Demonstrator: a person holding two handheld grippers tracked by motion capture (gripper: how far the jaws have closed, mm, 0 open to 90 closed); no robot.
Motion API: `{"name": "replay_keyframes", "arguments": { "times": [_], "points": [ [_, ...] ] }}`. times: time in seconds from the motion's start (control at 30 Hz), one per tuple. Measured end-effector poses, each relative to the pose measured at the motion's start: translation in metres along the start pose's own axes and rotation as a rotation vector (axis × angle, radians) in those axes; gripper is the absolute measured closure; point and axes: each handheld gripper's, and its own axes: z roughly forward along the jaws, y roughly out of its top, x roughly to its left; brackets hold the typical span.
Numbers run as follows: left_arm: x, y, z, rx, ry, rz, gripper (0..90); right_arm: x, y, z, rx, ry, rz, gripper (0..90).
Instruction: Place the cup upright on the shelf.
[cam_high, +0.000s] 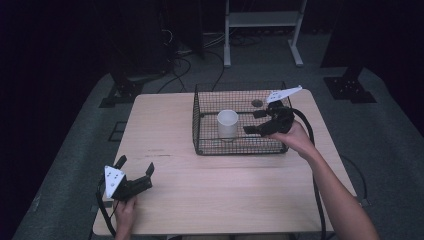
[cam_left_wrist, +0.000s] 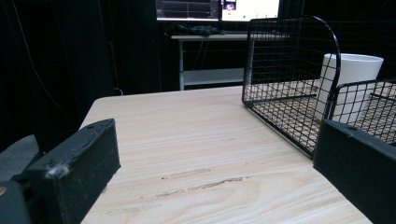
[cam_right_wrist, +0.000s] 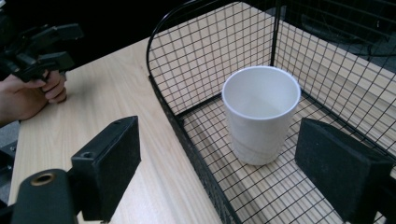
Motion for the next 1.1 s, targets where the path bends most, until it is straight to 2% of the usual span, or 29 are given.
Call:
{"name": "replay_keyframes", "arguments": {
  "times": [0.47,0.6,1.1],
  "points": [
    [0.0,0.0,0.0,0.001,0.001,0.003,0.0,0.012,-0.021,-0.003,0.0,0.022,-0.009,13.5],
    [0.0,0.0,0.0,0.003,0.004,0.005,0.0,0.014,-0.028,-0.003,0.017,0.027,-0.007,13.5],
    [0.0,0.0,0.0,0.002,0.007,0.0,0.0,0.02,-0.053,-0.008,-0.008,0.043,0.008,13.5]
  ]
}}
